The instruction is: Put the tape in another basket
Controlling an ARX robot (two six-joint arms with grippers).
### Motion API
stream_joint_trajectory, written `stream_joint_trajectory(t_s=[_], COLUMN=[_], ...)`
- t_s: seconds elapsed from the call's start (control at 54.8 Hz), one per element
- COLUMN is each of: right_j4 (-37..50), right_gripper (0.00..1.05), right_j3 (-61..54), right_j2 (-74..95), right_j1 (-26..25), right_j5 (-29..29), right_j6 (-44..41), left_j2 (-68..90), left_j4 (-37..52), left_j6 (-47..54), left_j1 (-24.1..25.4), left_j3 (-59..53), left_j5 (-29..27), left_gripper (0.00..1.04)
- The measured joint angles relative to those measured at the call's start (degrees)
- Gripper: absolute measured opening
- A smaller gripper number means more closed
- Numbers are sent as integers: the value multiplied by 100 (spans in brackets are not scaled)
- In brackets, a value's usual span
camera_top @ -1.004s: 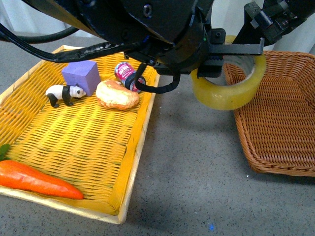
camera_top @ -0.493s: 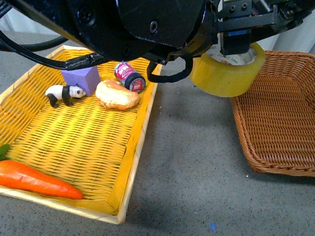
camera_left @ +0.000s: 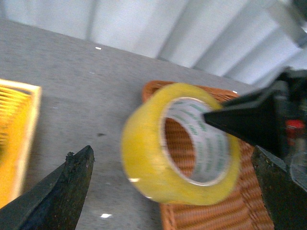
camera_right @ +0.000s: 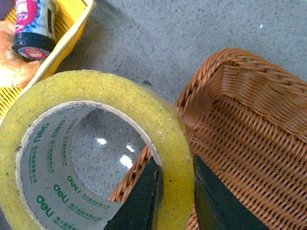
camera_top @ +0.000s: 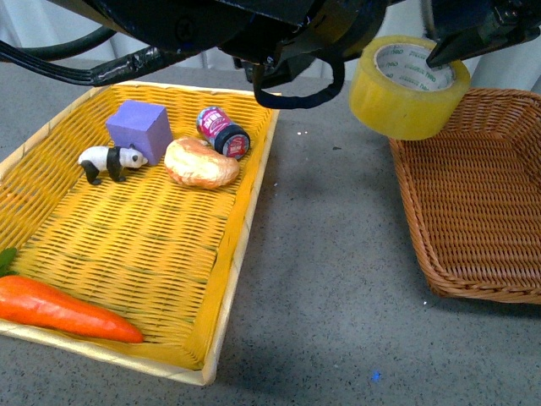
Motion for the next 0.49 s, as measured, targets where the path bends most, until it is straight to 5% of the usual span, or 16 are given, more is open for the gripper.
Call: stream_joint_trajectory(t_s=[0.219, 0.493], right_j4=[275, 758], right_gripper=[14, 14], right_j3=[-275, -1176], right_j2=[-205, -595], right_j1=[-214, -732], right_j5=[9, 457], right_j6=[173, 264], left_j2=[17, 7], left_j4=[-341, -542], left_j6=[-350, -914], left_j1=[664, 1475], left_j3=[0, -28], left_j5=[-1370, -1779], left_gripper=[98, 98])
